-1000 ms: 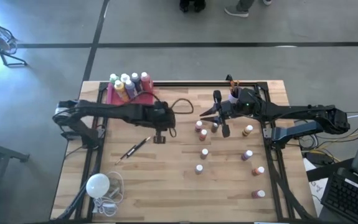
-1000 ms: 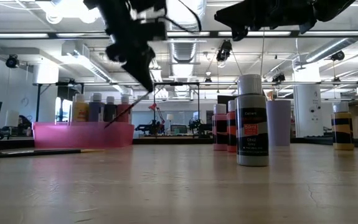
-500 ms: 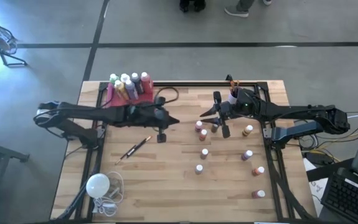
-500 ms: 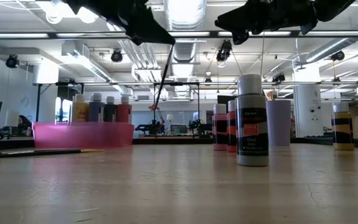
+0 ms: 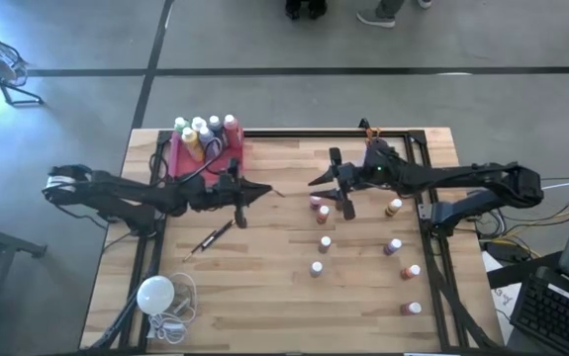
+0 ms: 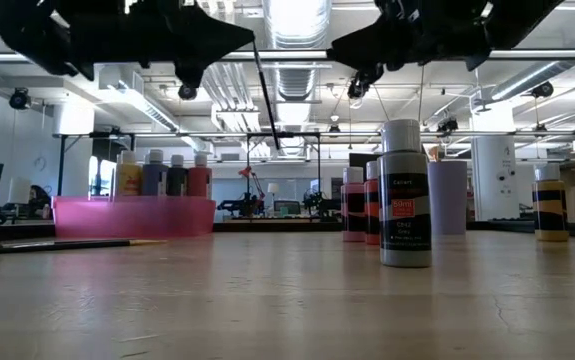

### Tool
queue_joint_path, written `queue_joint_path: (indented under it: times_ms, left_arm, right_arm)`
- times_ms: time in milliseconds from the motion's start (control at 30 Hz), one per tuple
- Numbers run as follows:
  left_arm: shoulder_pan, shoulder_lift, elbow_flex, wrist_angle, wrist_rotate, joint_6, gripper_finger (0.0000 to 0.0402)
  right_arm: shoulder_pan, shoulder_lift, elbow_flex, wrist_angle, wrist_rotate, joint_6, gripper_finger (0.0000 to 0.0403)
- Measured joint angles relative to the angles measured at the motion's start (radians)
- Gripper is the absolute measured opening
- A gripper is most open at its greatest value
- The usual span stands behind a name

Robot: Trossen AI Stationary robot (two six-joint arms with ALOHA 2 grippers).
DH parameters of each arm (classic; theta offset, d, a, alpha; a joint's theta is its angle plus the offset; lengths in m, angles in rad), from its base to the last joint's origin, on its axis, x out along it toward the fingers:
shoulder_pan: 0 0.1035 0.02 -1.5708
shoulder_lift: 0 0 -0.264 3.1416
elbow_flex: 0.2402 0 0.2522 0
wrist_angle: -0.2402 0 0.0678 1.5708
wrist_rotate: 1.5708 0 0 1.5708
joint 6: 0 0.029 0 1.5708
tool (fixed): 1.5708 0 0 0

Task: Pick & Place Paint Supplies
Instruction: Put the silver paint brush into the purple cup

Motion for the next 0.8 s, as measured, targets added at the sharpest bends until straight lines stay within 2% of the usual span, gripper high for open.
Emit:
queue_joint_path:
  times_ms: [200,500,800]
  left_arm:
    - [0.0,0.002,-0.017,0.013,0.014,-0.01,0.0]
    - [-0.003,0.005,-0.017,0.006,0.039,-0.018,0.0]
    - [-0.003,0.005,-0.017,-0.003,0.04,-0.017,0.0]
  right_arm:
    - [0.009,0.082,0.041,0.04,0.078,-0.001,0.0146]
    - [0.043,0.202,0.135,0.035,0.078,0.001,0.0181]
    - [0.075,0.282,0.214,0.036,0.076,-0.002,0.0172]
